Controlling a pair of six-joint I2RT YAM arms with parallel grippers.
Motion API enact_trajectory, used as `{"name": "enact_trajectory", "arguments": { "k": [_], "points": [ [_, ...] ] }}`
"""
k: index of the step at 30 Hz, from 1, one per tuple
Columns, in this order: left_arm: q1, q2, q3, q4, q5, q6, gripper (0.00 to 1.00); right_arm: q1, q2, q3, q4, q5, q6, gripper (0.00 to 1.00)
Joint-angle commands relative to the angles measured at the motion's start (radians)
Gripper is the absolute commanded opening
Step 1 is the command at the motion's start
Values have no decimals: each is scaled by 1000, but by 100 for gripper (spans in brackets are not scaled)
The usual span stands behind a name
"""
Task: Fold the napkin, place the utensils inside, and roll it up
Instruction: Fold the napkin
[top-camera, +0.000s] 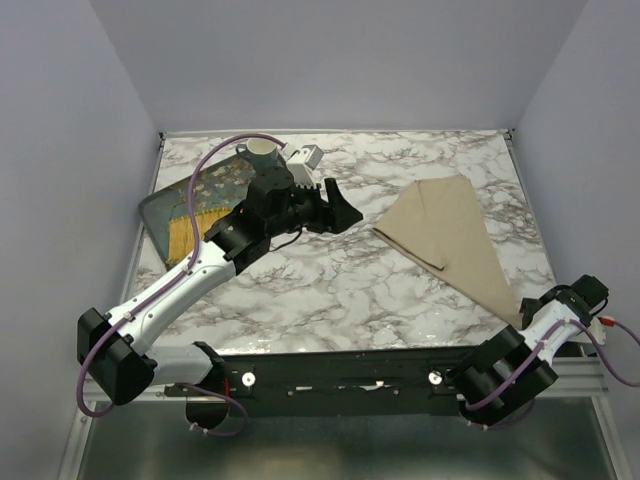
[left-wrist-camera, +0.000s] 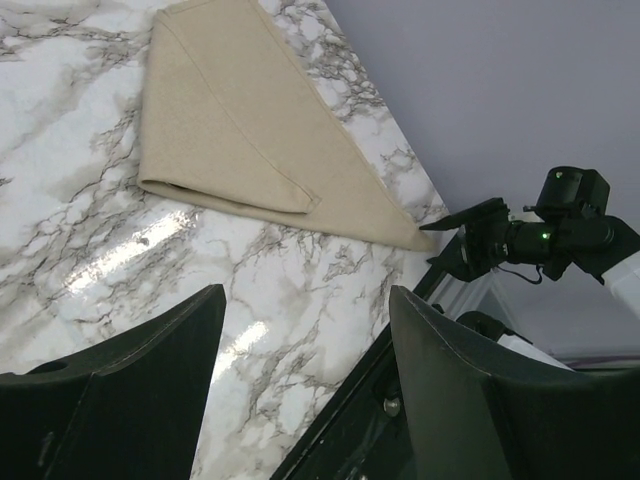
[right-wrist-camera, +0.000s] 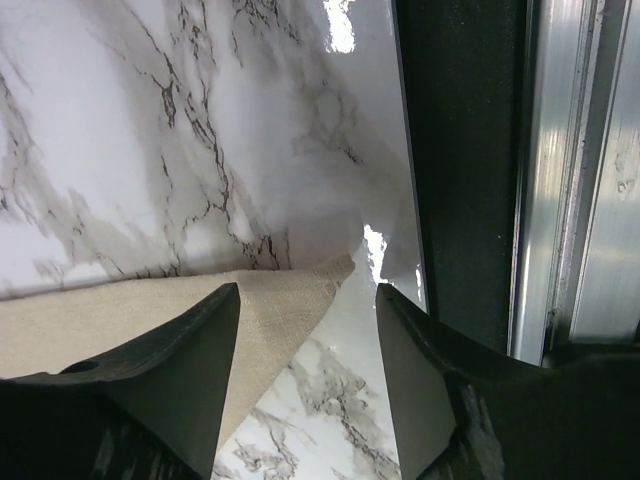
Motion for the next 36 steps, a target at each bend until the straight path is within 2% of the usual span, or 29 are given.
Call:
{"name": "enact_trajectory", "arguments": {
  "k": [1,4,6,9,14,18,19,27,36],
  "points": [
    [9,6,-11,24,30,-11,77,-7,29,-37,85,27,10,64],
    [12,6,-8,16,26,-8,81,-7,39,-36,99,18,16,60],
    [16,12,-2,16,26,-9,89,-7,35,-37,102,15,23,56],
    [19,19,6,18,35,-14,91,-7,33,-42,111,15,30,56],
    [22,12,18,19,36,-26,91,-7,55,-36,122,6,31,55],
    [26,-8,27,18,29,-29,91,-8,90,-60,132,-54,45,49],
    [27,-16,29,19,20,-31,91,-5,96,-70,135,-89,42,45],
    [30,-47,17,16,-10,-24,91,-5,96,-73,172,-74,2,31],
    [30,-30,-8,51,9,-43,91,-4,-22,-7,91,-134,-53,15]
  ]
}}
